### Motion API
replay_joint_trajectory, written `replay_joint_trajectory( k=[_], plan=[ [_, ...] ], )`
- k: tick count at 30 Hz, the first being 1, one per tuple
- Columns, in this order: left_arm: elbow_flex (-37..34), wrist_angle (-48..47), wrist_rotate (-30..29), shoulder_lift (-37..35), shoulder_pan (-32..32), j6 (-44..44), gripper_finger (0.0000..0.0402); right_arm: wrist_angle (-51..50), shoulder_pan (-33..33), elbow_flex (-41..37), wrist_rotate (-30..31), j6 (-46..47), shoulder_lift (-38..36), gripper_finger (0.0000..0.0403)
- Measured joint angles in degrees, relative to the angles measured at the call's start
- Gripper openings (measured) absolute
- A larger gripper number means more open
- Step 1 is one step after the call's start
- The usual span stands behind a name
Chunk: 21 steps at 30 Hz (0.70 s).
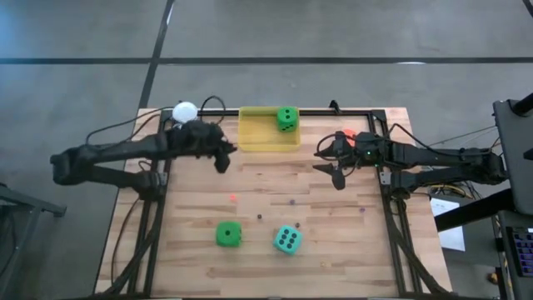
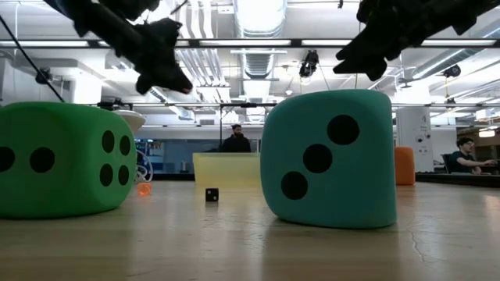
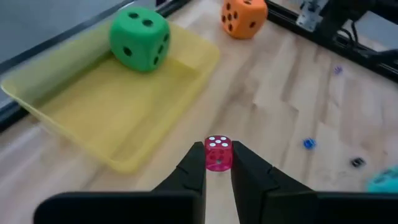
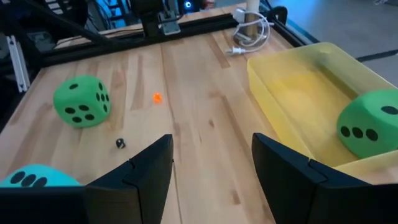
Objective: Pick & Place Dice
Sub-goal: Put the red small die into the yellow bin
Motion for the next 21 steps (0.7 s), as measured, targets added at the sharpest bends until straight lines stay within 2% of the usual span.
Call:
replay_joint_trajectory(
  k=[4, 11, 16, 21],
  plan=[
    [3.19, -0.2, 2.94, 6.14, 5.02, 3.2, 0.0044, 0.09, -0.02, -0.3, 0.0, -0.88, 0.0, 0.0215],
    [14.2, -2.51, 3.15, 19.06, 7.31, 7.63, 0.0044, 0.11, -0.02, -0.35, 0.0, -1.32, 0.0, 0.0215],
    [23.31, -8.39, 2.63, 28.24, 8.17, 10.12, 0.0044, 0.11, -0.02, -0.43, 0.0, -1.27, 0.0, 0.0215],
    [28.77, -13.02, -0.33, 35.45, 9.27, 11.67, 0.0044, 0.07, -0.02, -0.99, 0.0, -1.23, 0.0, 0.0215]
  ],
)
